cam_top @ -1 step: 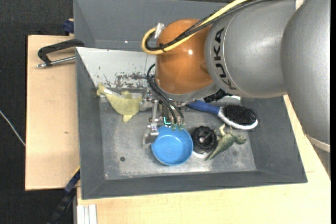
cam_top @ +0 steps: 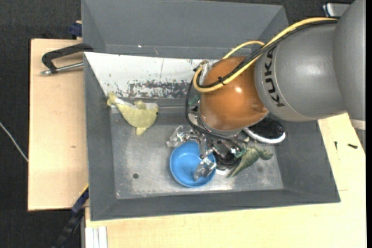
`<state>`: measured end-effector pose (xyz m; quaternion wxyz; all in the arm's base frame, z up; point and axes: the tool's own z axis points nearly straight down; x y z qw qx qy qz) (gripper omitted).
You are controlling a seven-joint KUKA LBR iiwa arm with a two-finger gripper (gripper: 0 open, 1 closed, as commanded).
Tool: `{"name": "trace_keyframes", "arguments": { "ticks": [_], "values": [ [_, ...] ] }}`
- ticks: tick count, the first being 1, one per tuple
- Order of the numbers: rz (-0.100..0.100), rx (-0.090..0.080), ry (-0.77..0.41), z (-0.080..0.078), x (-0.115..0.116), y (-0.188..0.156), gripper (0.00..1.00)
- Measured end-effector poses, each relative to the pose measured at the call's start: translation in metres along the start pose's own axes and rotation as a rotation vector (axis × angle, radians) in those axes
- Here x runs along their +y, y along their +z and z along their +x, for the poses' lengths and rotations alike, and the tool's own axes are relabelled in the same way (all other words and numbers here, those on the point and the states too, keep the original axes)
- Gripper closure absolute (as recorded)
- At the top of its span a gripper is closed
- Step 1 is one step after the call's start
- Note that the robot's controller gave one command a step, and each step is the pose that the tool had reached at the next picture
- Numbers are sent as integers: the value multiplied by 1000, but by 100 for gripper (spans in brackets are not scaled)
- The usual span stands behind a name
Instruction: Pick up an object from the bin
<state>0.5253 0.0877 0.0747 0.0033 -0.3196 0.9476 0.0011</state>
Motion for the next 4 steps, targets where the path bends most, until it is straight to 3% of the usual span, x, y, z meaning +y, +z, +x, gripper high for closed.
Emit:
{"name": "trace_keyframes", "arguments": {
  "ticks": [1,2,3,4],
  "values": [
    [2,-1,-195,4,-4,-27,0],
    [0,-1,-528,-19,8,-28,0],
    [-3,4,-827,-33,12,0,0],
    [-2,2,-823,-35,12,-2,0]
  ]
}}
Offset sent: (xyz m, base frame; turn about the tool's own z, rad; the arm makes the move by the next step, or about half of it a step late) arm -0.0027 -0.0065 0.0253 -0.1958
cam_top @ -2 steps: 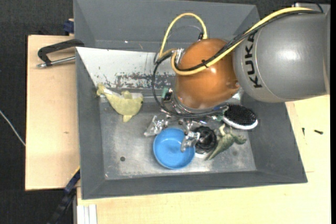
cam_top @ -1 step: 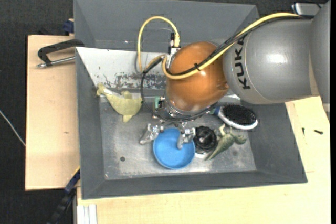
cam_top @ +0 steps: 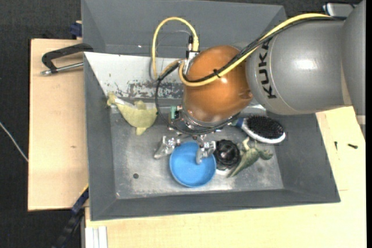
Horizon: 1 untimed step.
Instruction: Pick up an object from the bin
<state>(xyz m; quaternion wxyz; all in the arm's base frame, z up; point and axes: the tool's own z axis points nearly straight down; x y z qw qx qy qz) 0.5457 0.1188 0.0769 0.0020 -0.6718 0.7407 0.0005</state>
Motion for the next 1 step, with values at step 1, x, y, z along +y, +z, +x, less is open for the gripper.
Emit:
{"name": "trace_keyframes", "arguments": {
  "ticks": [1],
  "values": [
    [3,-6,-1,-4,-1,-4,100]
  ]
}}
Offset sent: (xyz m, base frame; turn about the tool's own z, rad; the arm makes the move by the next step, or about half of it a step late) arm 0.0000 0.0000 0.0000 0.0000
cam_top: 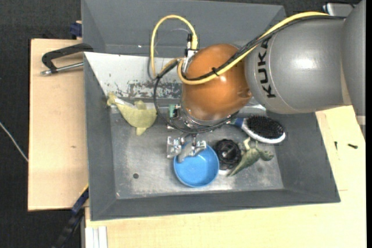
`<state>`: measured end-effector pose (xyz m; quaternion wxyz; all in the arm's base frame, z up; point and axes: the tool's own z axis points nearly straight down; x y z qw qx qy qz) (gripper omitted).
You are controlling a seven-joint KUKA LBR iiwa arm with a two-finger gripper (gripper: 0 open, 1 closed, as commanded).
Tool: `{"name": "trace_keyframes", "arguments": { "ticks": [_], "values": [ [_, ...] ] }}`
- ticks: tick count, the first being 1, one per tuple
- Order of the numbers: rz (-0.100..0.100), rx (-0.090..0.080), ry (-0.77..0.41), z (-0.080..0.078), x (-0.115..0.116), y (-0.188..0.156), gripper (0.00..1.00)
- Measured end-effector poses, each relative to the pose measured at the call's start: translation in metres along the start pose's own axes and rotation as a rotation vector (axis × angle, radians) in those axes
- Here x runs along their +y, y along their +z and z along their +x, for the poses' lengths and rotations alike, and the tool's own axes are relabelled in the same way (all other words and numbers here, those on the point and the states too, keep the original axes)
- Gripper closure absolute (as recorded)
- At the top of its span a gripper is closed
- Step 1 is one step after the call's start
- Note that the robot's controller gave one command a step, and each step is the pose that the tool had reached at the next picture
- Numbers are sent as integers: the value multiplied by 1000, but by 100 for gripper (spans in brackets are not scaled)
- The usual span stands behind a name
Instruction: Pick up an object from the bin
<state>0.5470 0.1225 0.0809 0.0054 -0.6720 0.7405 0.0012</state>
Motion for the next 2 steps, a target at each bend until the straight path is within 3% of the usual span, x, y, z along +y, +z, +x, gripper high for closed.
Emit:
{"name": "trace_keyframes", "arguments": {
  "ticks": [1,2],
  "values": [
    [7,2,3,-4,-3,-88,100],
    [2,4,6,-6,-4,-104,100]
  ]
}}
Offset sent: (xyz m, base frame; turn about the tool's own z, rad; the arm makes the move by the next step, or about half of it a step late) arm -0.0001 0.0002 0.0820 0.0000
